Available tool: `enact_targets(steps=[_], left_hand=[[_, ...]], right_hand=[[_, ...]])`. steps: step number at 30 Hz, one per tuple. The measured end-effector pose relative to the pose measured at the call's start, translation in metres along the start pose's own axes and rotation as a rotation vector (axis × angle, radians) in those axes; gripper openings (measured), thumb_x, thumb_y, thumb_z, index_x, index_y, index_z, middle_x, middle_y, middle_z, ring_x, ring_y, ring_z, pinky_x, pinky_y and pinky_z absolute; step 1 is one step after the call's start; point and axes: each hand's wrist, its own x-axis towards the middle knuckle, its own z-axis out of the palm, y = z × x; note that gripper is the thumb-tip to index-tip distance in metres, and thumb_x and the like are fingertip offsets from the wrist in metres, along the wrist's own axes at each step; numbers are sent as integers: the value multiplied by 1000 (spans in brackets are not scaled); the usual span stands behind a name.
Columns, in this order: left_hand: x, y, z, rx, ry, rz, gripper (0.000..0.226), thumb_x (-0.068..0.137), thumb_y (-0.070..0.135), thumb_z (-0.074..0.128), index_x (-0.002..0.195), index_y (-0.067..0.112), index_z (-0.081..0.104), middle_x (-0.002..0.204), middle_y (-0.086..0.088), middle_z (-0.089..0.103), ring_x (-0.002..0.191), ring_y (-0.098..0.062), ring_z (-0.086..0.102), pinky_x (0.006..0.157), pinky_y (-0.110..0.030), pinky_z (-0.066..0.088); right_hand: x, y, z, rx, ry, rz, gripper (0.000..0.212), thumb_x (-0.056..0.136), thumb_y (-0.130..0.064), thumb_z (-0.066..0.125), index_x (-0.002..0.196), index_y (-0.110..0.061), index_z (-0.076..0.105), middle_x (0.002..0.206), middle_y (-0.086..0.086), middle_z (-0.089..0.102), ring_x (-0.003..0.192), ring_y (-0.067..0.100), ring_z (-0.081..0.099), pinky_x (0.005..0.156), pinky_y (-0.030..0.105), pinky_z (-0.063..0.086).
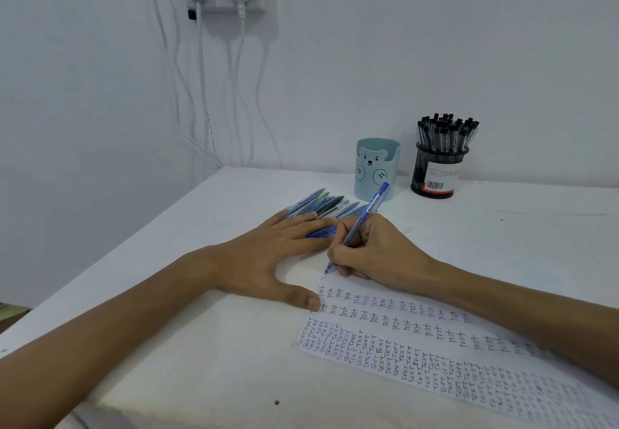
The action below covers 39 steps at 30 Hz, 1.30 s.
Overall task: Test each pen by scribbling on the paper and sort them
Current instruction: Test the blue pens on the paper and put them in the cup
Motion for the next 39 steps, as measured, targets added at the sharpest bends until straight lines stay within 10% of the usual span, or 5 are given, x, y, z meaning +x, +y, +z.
enact_targets(steps=[21, 30, 34, 39], left_hand=[[-1, 3, -2, -14, -11, -5, 98, 80, 91, 44, 162, 47, 13, 170, 24, -1, 156, 1, -10, 128, -52, 1], [-4, 4, -2, -60, 4, -50, 103, 77, 92, 46, 162, 42, 19, 170, 25, 0, 155, 4, -10, 129, -47, -2], [-5, 6, -5, -83, 31, -45, 103, 76, 93, 47, 161, 46, 13, 168, 29, -1, 154, 6, -9, 130, -41, -4], [-5, 5, -4, -50, 32, -71, 111, 74, 95, 46, 163, 40, 10, 169, 26, -1, 153, 9, -11, 130, -38, -4]], right_hand=[[1, 1, 1, -18, 45, 43, 18, 89, -5, 64, 71, -10, 60, 59, 11, 64, 44, 17, 43, 45, 24, 36], [9, -3, -6, 526, 256, 217, 53, 104, -48, 45, 71, -15, 69, 71, 6, 63, 60, 13, 56, 58, 22, 45], [9, 3, -7, 535, 242, 118, 17, 97, -25, 63, 102, -10, 68, 69, 3, 61, 67, 20, 52, 59, 26, 43], [9, -2, -7, 676, 327, 173, 21, 102, -31, 55, 103, -9, 55, 73, 11, 64, 57, 16, 63, 50, 23, 55]])
